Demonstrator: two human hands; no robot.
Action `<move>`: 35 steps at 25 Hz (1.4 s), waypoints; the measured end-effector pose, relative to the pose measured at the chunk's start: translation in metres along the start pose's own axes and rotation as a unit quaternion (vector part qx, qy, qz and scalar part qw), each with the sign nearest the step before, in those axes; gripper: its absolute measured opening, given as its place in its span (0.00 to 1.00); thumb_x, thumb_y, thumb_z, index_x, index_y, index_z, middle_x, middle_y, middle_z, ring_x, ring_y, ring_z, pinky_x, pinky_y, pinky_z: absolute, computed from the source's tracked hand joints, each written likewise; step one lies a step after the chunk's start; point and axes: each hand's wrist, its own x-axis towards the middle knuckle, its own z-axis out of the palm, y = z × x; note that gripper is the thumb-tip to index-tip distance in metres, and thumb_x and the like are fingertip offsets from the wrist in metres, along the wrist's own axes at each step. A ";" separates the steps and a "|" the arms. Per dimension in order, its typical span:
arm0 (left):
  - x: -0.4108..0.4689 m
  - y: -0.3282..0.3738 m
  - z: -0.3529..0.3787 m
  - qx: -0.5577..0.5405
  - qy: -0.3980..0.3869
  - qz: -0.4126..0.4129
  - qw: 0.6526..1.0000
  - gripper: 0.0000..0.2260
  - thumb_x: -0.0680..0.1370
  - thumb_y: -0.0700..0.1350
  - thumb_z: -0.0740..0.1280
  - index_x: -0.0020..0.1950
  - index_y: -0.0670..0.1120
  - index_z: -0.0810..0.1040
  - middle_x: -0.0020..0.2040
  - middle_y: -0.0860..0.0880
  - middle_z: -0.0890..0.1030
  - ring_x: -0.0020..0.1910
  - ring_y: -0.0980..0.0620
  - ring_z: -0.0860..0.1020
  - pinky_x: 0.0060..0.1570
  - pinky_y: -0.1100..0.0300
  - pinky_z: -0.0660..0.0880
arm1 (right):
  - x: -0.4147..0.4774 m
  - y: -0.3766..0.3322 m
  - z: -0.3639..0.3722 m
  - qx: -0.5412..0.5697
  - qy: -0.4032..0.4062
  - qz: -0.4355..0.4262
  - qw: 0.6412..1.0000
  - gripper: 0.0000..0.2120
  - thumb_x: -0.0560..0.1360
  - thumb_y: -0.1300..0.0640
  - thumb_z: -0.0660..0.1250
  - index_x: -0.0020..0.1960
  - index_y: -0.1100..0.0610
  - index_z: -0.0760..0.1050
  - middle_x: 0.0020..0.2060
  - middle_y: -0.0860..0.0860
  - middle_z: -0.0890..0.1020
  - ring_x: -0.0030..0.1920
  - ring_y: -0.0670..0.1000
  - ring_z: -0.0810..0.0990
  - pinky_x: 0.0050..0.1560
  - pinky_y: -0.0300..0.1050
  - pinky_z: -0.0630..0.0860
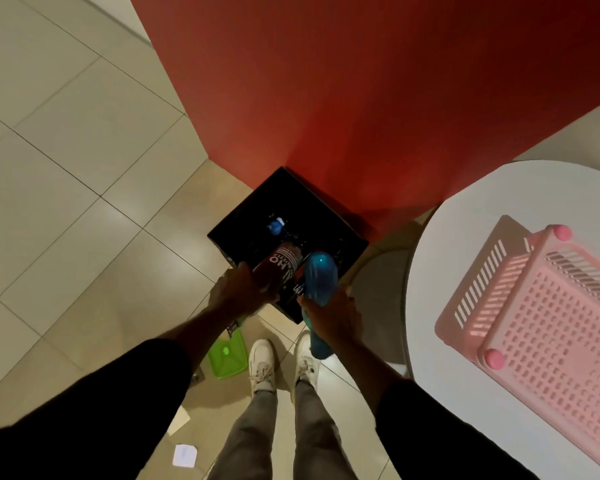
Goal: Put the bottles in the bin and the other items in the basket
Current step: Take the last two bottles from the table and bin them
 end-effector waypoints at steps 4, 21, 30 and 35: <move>0.061 0.018 0.019 -0.006 0.004 -0.005 1.000 0.40 0.63 0.68 0.81 0.66 0.48 0.75 0.55 0.47 0.85 0.48 0.47 0.84 0.43 0.54 0.81 | 0.055 -0.011 0.027 0.047 0.031 0.021 0.998 0.45 0.69 0.31 0.73 0.71 0.59 0.63 0.60 0.59 0.80 0.58 0.61 0.81 0.54 0.52 0.78; 0.121 0.019 0.045 0.104 -0.002 0.023 0.994 0.53 0.69 0.64 0.78 0.80 0.38 0.55 0.81 0.33 0.57 0.81 0.34 0.58 0.78 0.39 0.61 | 0.072 0.004 0.088 -0.041 -0.003 -0.080 0.996 0.42 0.79 0.28 0.52 0.79 0.58 0.58 0.72 0.63 0.69 0.70 0.63 0.71 0.66 0.59 0.72; -0.024 -0.029 0.060 0.139 0.011 0.094 0.986 0.46 0.78 0.57 0.72 0.84 0.40 0.47 0.85 0.37 0.50 0.84 0.40 0.50 0.81 0.49 0.51 | -0.004 0.038 0.064 -0.250 -0.019 -0.209 0.945 0.47 0.76 0.25 0.37 0.77 0.58 0.65 0.73 0.60 0.72 0.72 0.60 0.71 0.69 0.53 0.72; -0.125 -0.037 0.063 0.133 -0.011 0.063 0.989 0.43 0.81 0.58 0.68 0.84 0.40 0.47 0.85 0.37 0.47 0.85 0.40 0.46 0.82 0.49 0.46 | -0.046 0.035 0.033 -0.297 -0.016 -0.291 0.909 0.40 0.79 0.30 0.53 0.76 0.60 0.68 0.70 0.62 0.74 0.70 0.62 0.74 0.67 0.56 0.74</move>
